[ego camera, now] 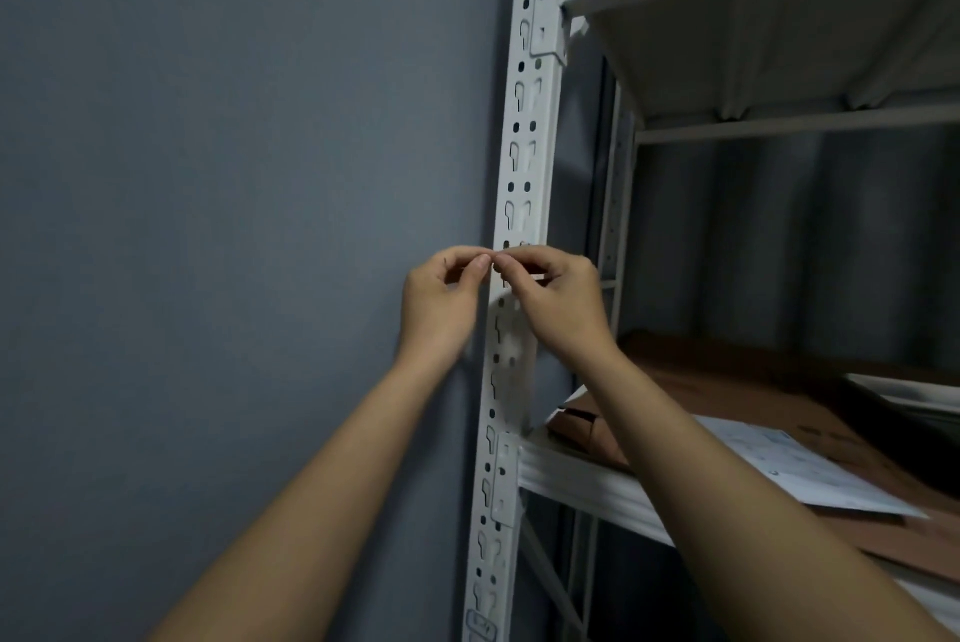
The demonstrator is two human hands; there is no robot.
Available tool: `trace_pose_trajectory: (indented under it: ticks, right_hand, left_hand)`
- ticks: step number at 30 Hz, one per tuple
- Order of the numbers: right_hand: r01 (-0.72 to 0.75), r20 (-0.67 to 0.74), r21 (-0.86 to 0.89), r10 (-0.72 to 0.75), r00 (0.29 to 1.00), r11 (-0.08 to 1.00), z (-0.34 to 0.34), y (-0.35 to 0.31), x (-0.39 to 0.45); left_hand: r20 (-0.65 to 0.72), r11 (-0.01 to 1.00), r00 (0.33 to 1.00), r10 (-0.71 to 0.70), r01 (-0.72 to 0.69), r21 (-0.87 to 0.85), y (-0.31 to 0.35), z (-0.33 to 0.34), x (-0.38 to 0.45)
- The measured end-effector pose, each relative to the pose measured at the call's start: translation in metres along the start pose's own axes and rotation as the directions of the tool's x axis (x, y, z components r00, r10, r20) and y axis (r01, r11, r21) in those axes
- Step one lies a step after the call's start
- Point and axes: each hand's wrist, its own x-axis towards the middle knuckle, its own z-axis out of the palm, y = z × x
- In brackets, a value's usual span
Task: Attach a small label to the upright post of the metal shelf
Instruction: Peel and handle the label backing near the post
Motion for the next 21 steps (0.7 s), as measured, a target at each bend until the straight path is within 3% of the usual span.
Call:
trace_pose_trajectory:
  ticks: [5, 11, 21]
  right_hand:
    - [0.036, 0.06, -0.181, -0.025, 0.998, 0.983, -0.016, 0.0, 0.001]
    - [-0.218, -0.065, -0.214, 0.208, 0.976, 0.952, -0.069, 0.018, -0.004]
    - [-0.44, -0.228, -0.285, 0.386, 0.894, 0.852, -0.21, 0.042, -0.04]
  left_hand:
    - [0.072, 0.988, 0.995, 0.073, -0.082, 0.131, 0.002, 0.004, -0.01]
    - [0.14, 0.991, 0.989, 0.037, -0.054, 0.12, 0.013, 0.027, -0.021]
    - [0.343, 0.998, 0.939, -0.024, 0.001, 0.067, 0.035, 0.143, -0.064]
